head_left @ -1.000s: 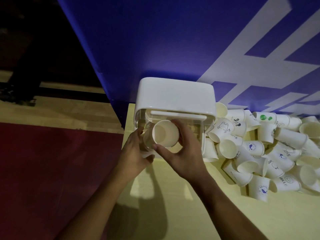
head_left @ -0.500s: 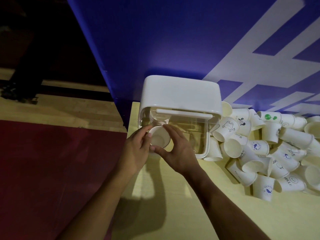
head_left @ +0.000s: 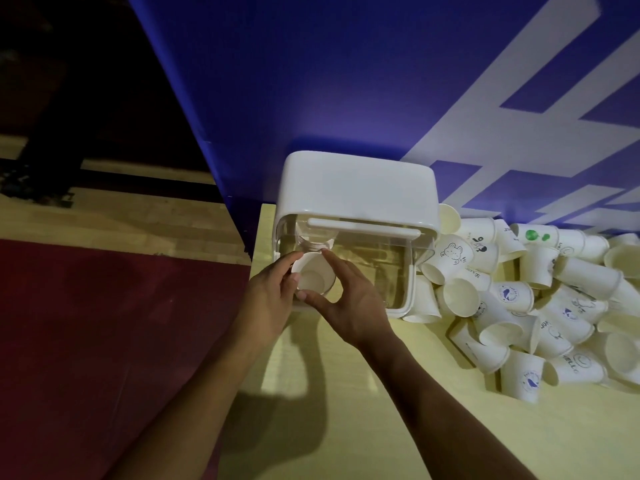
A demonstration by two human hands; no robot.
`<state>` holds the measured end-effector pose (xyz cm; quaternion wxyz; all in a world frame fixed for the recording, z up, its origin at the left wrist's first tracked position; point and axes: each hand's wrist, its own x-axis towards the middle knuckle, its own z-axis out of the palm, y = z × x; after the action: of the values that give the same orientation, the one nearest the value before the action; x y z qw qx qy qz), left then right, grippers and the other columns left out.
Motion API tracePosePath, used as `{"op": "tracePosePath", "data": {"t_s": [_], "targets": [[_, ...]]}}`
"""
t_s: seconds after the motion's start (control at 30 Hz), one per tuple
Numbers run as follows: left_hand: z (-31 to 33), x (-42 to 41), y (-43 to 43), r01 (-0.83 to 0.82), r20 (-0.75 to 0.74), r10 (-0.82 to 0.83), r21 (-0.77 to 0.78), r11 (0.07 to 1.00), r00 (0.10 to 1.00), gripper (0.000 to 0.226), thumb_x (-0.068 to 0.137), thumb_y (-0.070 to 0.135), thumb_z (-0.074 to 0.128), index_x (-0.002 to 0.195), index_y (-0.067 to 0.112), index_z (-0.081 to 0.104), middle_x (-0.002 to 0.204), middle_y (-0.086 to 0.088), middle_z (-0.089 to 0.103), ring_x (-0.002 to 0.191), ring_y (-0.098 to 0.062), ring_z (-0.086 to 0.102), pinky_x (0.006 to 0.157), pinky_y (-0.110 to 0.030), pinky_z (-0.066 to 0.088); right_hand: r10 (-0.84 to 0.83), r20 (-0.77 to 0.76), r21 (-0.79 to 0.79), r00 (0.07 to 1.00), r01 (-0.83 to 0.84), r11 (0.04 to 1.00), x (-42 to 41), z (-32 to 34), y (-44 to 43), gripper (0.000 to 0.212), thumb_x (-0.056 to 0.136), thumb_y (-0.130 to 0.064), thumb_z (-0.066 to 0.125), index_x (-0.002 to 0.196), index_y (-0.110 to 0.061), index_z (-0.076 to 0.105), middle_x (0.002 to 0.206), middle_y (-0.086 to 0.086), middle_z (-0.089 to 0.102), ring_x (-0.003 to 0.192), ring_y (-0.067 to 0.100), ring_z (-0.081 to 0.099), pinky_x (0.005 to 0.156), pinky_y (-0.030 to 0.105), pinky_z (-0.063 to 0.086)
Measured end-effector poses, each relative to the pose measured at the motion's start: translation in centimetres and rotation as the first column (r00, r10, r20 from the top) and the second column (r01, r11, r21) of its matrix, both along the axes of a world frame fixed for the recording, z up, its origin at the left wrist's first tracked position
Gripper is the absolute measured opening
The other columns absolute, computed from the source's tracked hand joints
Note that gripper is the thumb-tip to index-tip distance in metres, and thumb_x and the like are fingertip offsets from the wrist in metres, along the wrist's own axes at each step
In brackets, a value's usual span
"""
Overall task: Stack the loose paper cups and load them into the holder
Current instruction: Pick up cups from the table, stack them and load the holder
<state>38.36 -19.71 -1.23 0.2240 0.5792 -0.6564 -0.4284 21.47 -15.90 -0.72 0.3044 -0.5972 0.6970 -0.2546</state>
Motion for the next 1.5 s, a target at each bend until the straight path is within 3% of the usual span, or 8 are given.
{"op": "tracePosePath", "data": {"t_s": [0.1,0.2,0.57,0.73,0.9,1.1,1.33,1.5], "targets": [[1.4,0.3,0.6,-0.018,-0.088,0.012,-0.064,0.998,0.996,0.04,0.103,0.018,0.059,0.14,0.032,0.059,0.118,0.019,0.068,0.106,0.005,0.064,0.084,-0.009,0.05,-0.007,0.041,0.007,0.999,0.007,1.0,-0.8,1.2,0.8,0.092,0.082,-0.07,0.07,0.158,-0.036,0.032,0.151,-0.011,0.05,0.135,0.006,0.047,0.1,0.024,0.043],[2.7,0.7,1.3,-0.068,-0.131,0.045,-0.175,0.982,0.99,0.035,0.098,0.022,0.068,0.133,0.029,0.065,0.107,0.036,0.061,0.102,0.006,0.065,0.084,-0.015,0.054,-0.028,0.021,-0.03,0.999,0.029,0.999,-2.8,2.3,1.8,0.078,0.087,-0.066,0.068,0.153,-0.031,0.045,0.146,-0.009,0.056,0.134,0.009,0.052,0.106,0.031,0.047],[9.5,-13.2,0.9,0.196,-0.167,-0.258,-0.316,0.928,0.952,0.027,0.094,0.028,0.069,0.12,0.033,0.067,0.113,0.016,0.069,0.104,-0.009,0.069,0.085,-0.034,0.059,-0.233,0.139,-0.16,0.962,0.255,0.954,-15.9,7.6,5.7,0.035,0.095,-0.037,0.071,0.128,-0.024,0.069,0.118,-0.017,0.071,0.111,-0.002,0.065,0.095,0.023,0.054],[9.7,-25.3,1.5,0.372,-0.051,-0.407,-0.315,0.873,0.912,0.033,0.094,0.034,0.072,0.126,0.034,0.064,0.122,0.02,0.065,0.107,0.0,0.062,0.085,-0.015,0.053,-0.381,0.106,-0.144,0.919,0.393,0.908,-25.5,9.3,9.8,0.03,0.095,-0.036,0.07,0.125,-0.031,0.07,0.111,-0.022,0.071,0.103,-0.007,0.066,0.087,0.018,0.056],[7.5,-37.7,1.1,0.617,0.221,-0.576,-0.26,0.743,0.787,0.062,0.087,0.046,0.076,0.143,0.033,0.053,0.149,0.012,0.054,0.131,-0.012,0.056,0.103,-0.033,0.052,-0.5,0.124,-0.156,0.857,0.514,0.843,-34.8,8.8,14.1,0.027,0.095,-0.028,0.071,0.122,-0.024,0.072,0.108,-0.015,0.074,0.099,0.003,0.07,0.085,0.034,0.06],[4.2,-50.4,2.2,0.791,0.439,-0.671,-0.191,0.581,0.598,0.077,0.084,0.049,0.079,0.15,0.031,0.043,0.153,0.007,0.049,0.133,-0.018,0.052,0.109,-0.041,0.047,-0.584,0.108,-0.1,0.805,0.593,0.799,-43.8,7.2,17.7,0.023,0.096,-0.028,0.069,0.119,-0.029,0.071,0.105,-0.019,0.073,0.097,0.002,0.07,0.085,0.033,0.059],[0.8,-57.8,2.7,0.827,0.513,-0.701,-0.031,0.561,0.495,0.088,0.079,0.039,0.081,0.153,0.036,0.034,0.15,0.005,0.051,0.131,-0.022,0.053,0.103,-0.041,0.048,-0.687,0.0,-0.047,0.727,0.686,0.726,-52.6,4.7,20.1,0.039,0.092,-0.028,0.075,0.13,-0.025,0.065,0.119,-0.014,0.068,0.109,0.008,0.065,0.092,0.033,0.054],[0.9,-58.2,2.2,0.761,0.45,-0.659,-0.076,0.645,0.603,0.073,0.08,0.041,0.082,0.14,0.035,0.04,0.131,0.006,0.062,0.11,-0.02,0.062,0.082,-0.032,0.053,-0.69,-0.134,0.085,0.711,0.702,0.707,-59.0,3.1,18.9,0.092,0.079,-0.032,0.088,0.154,-0.012,0.038,0.151,0.009,0.048,0.138,0.025,0.044,0.108,0.031,0.035]]}}
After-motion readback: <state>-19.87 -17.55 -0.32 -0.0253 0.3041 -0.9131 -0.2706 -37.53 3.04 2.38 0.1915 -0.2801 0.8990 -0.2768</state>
